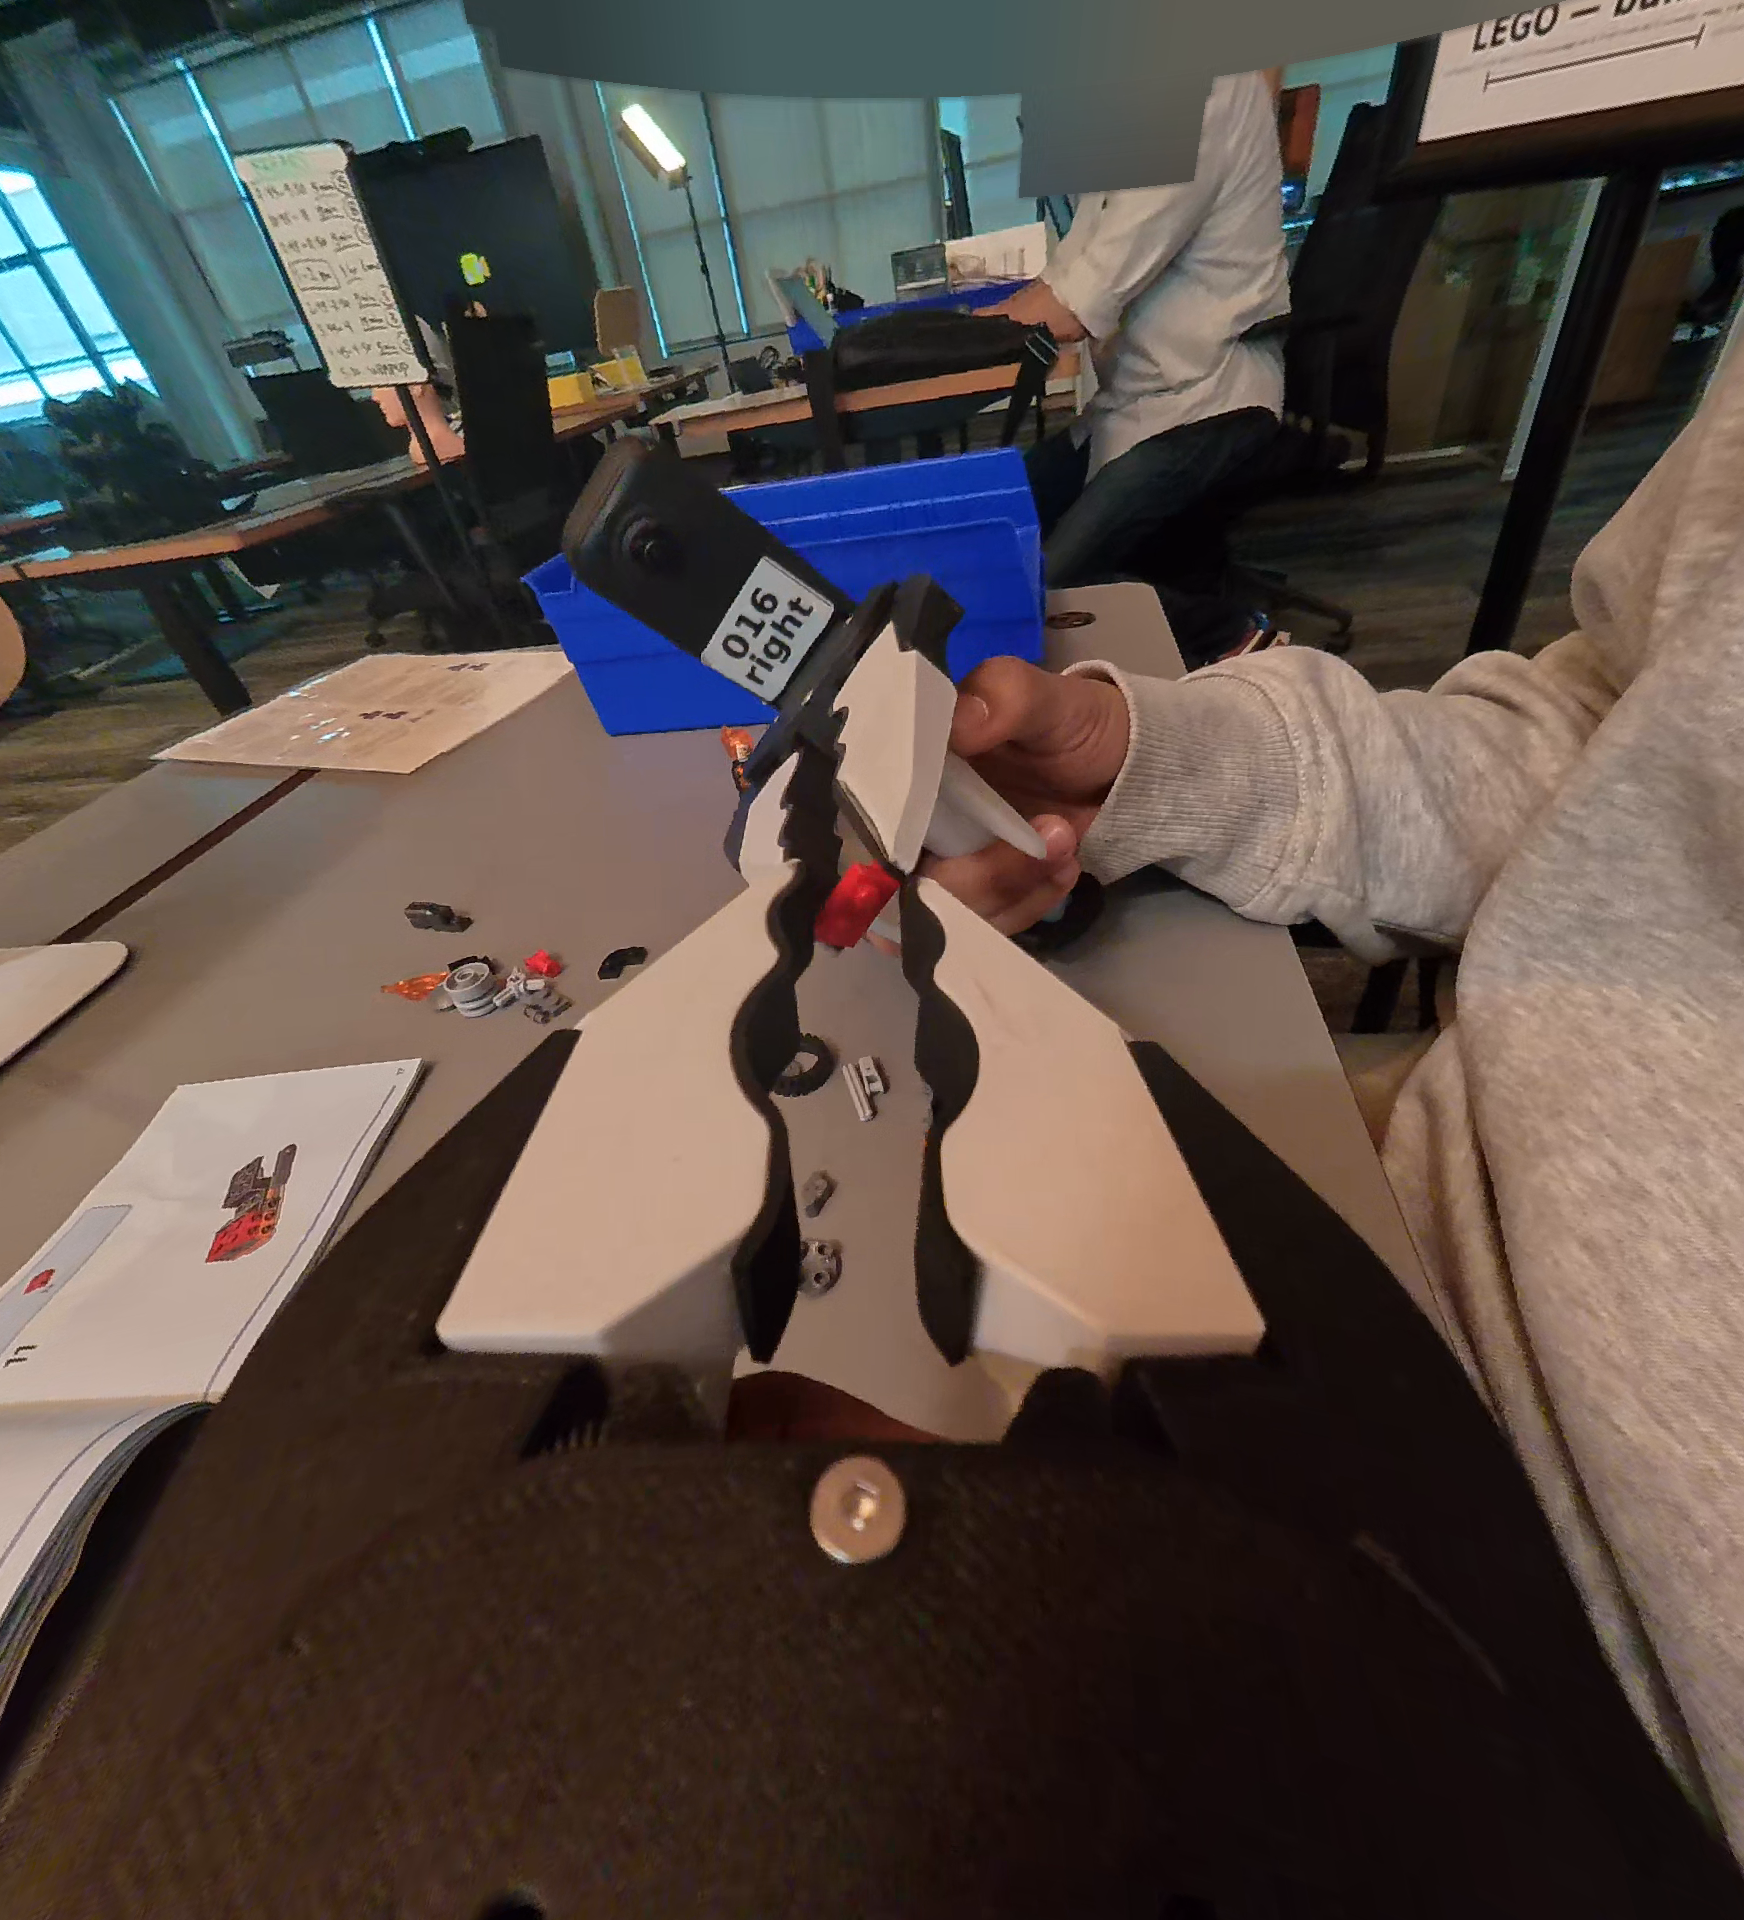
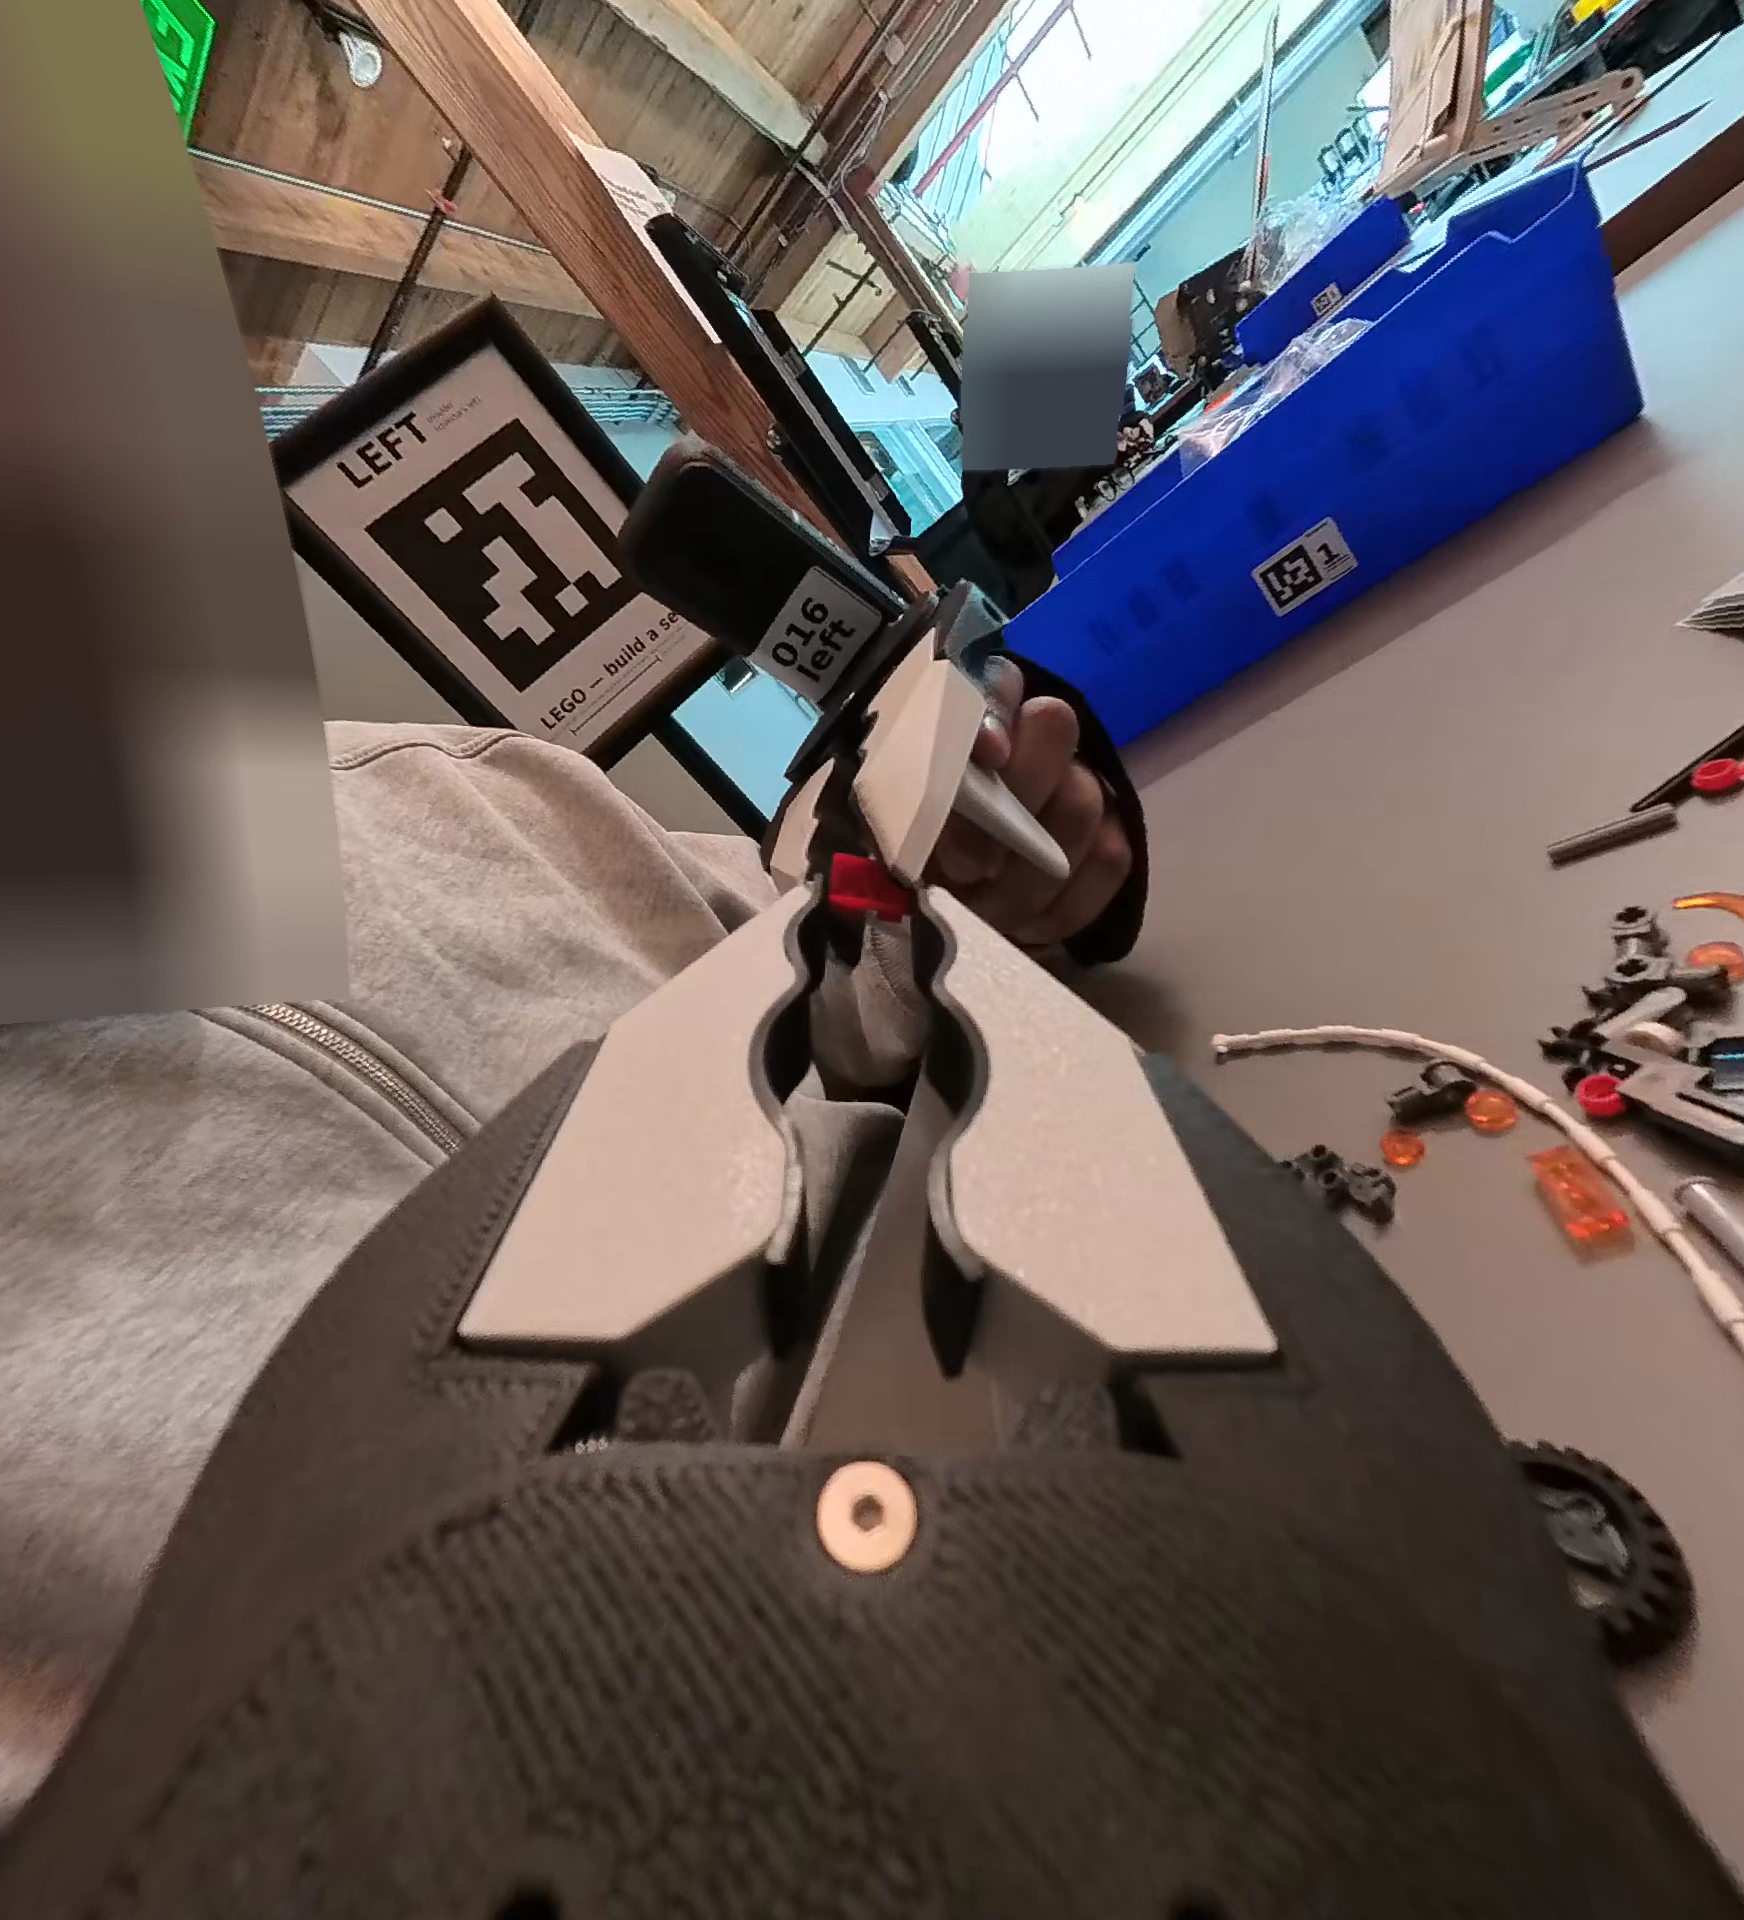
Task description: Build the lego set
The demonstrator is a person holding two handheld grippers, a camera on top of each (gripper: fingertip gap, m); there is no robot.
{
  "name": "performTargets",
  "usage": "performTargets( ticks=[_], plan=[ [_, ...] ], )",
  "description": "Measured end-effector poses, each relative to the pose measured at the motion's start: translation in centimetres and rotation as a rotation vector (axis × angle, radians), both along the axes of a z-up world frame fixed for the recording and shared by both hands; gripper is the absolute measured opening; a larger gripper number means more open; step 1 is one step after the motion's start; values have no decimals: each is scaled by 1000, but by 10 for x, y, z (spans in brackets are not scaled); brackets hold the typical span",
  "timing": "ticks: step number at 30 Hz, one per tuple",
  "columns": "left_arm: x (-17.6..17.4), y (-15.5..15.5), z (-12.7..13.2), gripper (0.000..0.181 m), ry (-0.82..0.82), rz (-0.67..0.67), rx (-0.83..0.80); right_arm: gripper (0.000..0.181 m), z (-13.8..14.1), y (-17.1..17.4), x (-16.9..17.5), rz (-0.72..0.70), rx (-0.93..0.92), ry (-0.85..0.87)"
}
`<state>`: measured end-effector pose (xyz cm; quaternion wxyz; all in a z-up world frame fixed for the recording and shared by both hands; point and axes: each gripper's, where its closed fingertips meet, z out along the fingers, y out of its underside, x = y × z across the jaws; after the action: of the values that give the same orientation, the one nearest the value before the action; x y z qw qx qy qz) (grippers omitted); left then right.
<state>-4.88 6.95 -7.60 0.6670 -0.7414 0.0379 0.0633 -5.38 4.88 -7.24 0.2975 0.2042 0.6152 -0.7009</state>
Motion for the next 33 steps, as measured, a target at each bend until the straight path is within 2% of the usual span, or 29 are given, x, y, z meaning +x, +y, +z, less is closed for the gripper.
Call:
performTargets(
  ticks=[6,9,13,16,20,23,25,28,33],
  plan=[
    [-1,-1,1,5,-39,-14,11,8,6,6,-8,-68,-37,26],
    [-1,-2,3,5,-98,-39,27,0,13,11,-12,-102,-73,47],
    [-7,-3,0,5,-209,-50,25,3,15,17,-22,-216,-50,131],
    [-18,-2,-9,5,-340,-39,1,8,15,21,-30,-376,62,351],
    [-27,-2,-24,5,-657,-84,-31,24,2,22,-40,-601,373,770],
    [-29,-4,-25,5,-918,-169,-1,21,-15,18,-45,-701,625,1048],
    [-32,-6,-24,5,-1005,-188,23,19,-22,11,-44,-720,714,1192],
    [-36,-7,-30,5,-1021,-162,4,16,-29,6,-43,-714,777,1296],
    [-32,-7,-32,5,-1031,-185,-11,16,-30,6,-38,-670,735,1252]
  ],
)
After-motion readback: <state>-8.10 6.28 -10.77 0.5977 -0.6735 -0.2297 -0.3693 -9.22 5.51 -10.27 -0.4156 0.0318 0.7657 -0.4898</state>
